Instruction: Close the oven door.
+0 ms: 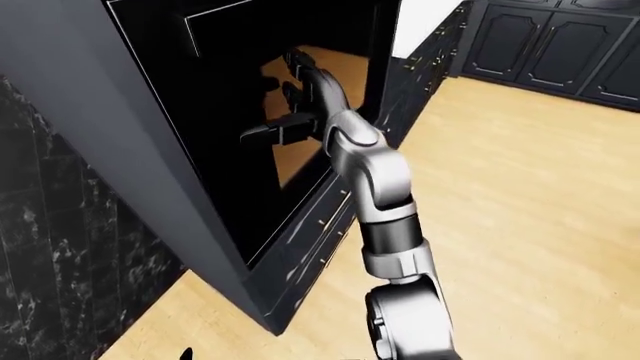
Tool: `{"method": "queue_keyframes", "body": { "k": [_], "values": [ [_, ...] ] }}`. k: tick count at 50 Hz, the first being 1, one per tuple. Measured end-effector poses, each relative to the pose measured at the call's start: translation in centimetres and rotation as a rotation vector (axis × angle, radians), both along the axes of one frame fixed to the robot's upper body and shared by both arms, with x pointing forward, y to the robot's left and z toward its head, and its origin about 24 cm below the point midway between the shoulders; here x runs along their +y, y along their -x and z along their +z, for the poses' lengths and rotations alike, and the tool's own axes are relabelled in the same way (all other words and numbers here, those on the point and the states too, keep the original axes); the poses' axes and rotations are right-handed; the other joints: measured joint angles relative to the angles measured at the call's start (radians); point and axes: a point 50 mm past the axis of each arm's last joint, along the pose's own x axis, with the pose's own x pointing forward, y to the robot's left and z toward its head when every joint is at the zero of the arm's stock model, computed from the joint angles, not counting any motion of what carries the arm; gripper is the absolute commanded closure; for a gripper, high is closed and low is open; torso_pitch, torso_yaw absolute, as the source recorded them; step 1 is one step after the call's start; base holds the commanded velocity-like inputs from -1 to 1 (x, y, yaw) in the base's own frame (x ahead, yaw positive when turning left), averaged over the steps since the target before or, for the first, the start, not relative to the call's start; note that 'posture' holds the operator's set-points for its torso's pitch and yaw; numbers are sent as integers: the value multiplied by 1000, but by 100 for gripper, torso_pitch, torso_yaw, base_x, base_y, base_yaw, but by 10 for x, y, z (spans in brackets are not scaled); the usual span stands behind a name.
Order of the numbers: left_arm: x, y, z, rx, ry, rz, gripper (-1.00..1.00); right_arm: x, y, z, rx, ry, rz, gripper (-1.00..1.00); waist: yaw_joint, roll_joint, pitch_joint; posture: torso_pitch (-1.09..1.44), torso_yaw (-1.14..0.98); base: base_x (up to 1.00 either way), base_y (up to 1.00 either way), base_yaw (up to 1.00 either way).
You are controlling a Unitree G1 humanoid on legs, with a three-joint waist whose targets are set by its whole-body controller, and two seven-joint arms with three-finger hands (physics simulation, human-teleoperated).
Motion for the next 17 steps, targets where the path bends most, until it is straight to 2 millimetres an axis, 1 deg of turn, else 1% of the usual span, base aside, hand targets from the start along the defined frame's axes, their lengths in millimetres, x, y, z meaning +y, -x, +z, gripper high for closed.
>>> {"method": "queue_keyframes", "body": {
  "k": [7,17],
  "values": [
    [-2,1,0,1,4,-1,-100,15,-5,2,-7,54,24,-100,-8,8,1,0,0,0,0,0],
    [-1,2,-1,7,6,2,-100,19,-2,0,-3,51,55,-100,-7,8,6,0,0,0,0,0]
  ]
}}
